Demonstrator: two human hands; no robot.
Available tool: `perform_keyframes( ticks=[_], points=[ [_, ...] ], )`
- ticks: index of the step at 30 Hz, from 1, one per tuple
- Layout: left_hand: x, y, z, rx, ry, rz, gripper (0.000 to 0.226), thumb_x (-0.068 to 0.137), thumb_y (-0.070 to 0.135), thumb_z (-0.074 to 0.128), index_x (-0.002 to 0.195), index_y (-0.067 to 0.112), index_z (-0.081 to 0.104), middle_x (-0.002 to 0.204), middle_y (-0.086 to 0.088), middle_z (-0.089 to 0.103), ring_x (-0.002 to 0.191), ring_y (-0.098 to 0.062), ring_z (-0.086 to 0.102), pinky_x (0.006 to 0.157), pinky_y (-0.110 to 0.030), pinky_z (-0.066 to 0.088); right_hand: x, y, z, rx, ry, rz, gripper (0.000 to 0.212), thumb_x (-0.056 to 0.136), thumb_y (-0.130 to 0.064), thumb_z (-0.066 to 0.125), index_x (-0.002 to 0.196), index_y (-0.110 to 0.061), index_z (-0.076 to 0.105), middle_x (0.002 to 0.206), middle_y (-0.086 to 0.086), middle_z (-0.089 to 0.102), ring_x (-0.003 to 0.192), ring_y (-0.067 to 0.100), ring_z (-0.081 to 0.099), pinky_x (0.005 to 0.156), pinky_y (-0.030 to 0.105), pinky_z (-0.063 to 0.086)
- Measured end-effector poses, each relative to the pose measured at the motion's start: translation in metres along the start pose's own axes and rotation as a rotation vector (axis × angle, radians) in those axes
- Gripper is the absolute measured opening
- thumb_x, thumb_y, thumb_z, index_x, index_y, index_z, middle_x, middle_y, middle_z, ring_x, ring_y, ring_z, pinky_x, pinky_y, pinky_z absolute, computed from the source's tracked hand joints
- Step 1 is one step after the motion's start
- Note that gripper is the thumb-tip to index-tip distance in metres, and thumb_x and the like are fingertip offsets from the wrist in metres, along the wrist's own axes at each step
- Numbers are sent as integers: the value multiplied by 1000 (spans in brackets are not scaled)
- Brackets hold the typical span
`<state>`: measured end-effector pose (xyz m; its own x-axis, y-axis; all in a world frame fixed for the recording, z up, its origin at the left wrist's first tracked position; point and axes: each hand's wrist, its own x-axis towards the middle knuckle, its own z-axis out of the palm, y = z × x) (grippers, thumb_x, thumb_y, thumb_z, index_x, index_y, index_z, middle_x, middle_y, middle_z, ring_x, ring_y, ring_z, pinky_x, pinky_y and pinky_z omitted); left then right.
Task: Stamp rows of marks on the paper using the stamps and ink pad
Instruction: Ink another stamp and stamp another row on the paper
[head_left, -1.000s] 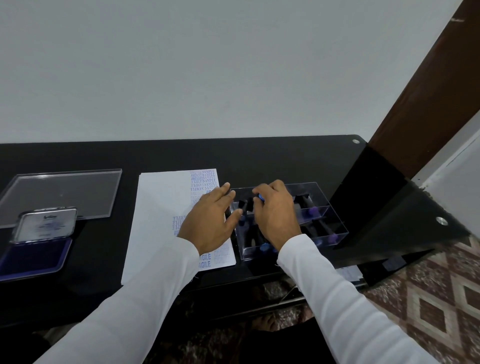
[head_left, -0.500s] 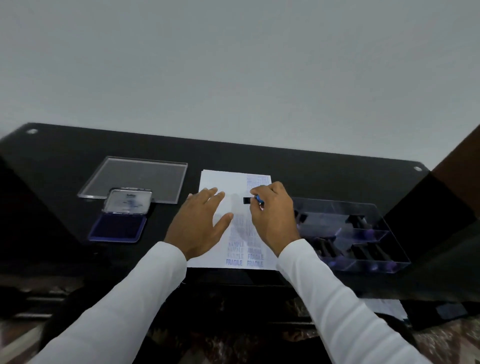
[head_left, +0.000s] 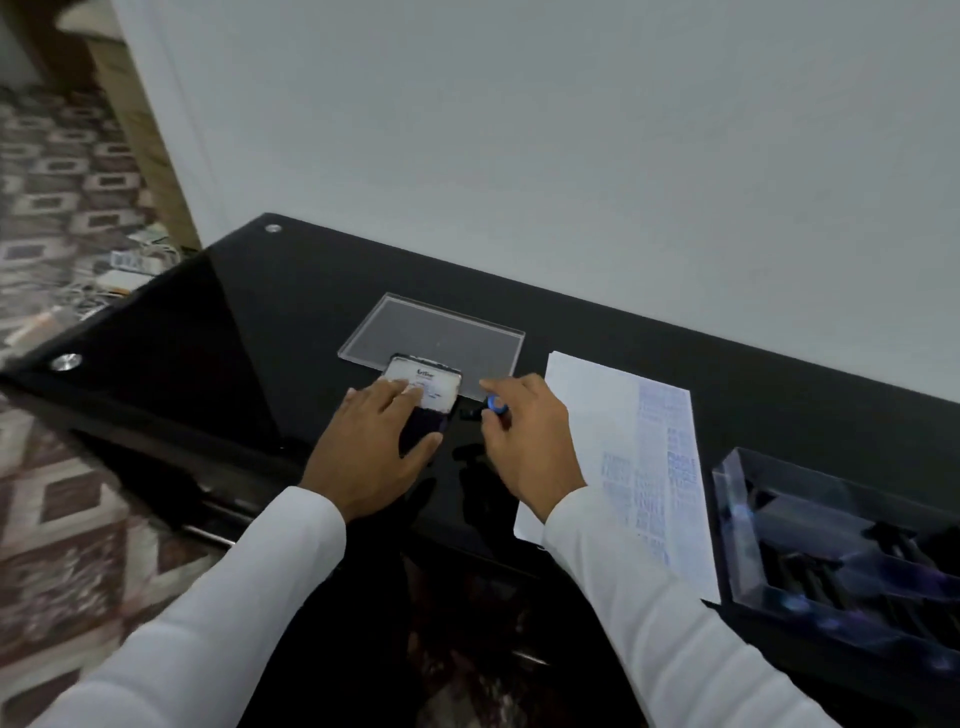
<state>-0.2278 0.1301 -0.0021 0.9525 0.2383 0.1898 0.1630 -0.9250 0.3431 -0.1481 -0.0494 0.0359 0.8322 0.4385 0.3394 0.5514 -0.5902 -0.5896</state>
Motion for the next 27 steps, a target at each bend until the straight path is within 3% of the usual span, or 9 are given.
perform_keyframes(
  ticks=[7, 11, 14, 27],
  points=[
    [-13, -43, -2, -12, 34, -104, 69, 94, 58, 55, 150, 21, 43, 156, -3, 42, 148, -24, 31, 123, -49, 22, 13, -32, 27, 26, -117, -56, 23, 91, -11, 65, 115, -14, 68, 112, 2, 63, 101, 14, 58, 87, 11, 34],
    [-14, -56, 1, -8, 26, -130, 70, 93, 60, 53, 151, 22, 41, 157, -2, 39, 149, -22, 27, 124, -46, 20, 18, -42, 37, 23, -161, -74, 27, 94, -15, 64, 121, -15, 68, 118, 1, 63, 106, 15, 59, 98, 24, 47],
    [-15, -62, 5, -7, 22, -128, 70, 94, 60, 52, 152, 22, 40, 159, -2, 36, 151, -23, 24, 124, -47, 18, 21, -44, 41, -1, -174, -94, 27, 94, -15, 64, 121, -15, 69, 118, 2, 64, 105, 17, 62, 98, 34, 51],
    [-16, -77, 18, 86, 16, -88, 77, 90, 71, 35, 151, 26, 41, 163, 0, 30, 153, -20, 16, 123, -42, 2, 29, -53, 43, -67, -265, -120, 26, 96, -16, 62, 121, -12, 70, 121, 7, 64, 106, 21, 62, 98, 31, 50]
  ],
)
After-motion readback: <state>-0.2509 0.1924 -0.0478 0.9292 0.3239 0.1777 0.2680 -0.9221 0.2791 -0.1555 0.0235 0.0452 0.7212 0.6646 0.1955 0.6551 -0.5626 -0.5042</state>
